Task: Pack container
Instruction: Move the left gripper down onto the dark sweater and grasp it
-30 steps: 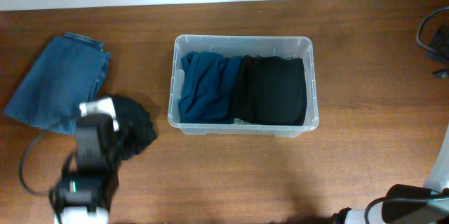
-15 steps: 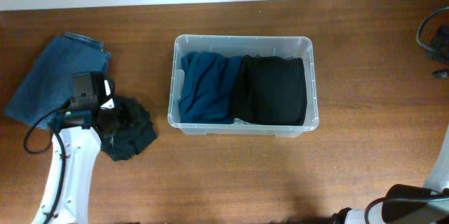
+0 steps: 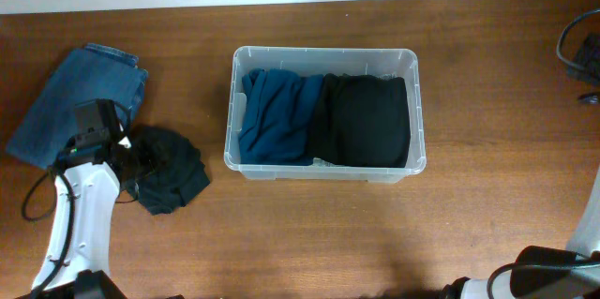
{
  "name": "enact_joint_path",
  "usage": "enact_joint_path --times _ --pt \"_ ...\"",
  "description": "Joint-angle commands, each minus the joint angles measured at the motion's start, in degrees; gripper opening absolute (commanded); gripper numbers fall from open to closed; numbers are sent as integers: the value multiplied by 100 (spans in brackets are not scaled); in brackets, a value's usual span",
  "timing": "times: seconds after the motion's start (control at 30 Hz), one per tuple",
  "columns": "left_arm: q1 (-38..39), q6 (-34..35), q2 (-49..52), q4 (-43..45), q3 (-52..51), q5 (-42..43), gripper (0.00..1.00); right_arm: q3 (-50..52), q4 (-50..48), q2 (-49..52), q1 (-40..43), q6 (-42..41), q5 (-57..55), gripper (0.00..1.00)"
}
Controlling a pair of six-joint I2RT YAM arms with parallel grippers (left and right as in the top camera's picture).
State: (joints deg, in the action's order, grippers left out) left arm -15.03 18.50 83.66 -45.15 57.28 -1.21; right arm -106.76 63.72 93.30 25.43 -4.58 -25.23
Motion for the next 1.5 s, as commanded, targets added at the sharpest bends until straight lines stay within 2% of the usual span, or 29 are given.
enact_joint_path --times 0.0,0.23,0.53,0.73,1.13,1.47 --pt "-190 310 68 273 -365 348 100 -28 -2 4 9 -83 -70 98" --pt "-256 286 68 868 -951 435 100 -28 -4 4 9 -83 -70 98" --pt "-461 289 68 1928 -1718 1154 100 -28 -4 4 9 -83 -70 99" --pt "-739 289 68 1982 -1878 1152 100 -28 -4 4 9 -83 -70 98" --pt "-739 291 68 2000 -1917 1040 100 -28 -2 4 9 -83 -70 98" --pt "-739 531 551 2457 -2072 1062 100 -28 -4 4 9 -83 -70 98"
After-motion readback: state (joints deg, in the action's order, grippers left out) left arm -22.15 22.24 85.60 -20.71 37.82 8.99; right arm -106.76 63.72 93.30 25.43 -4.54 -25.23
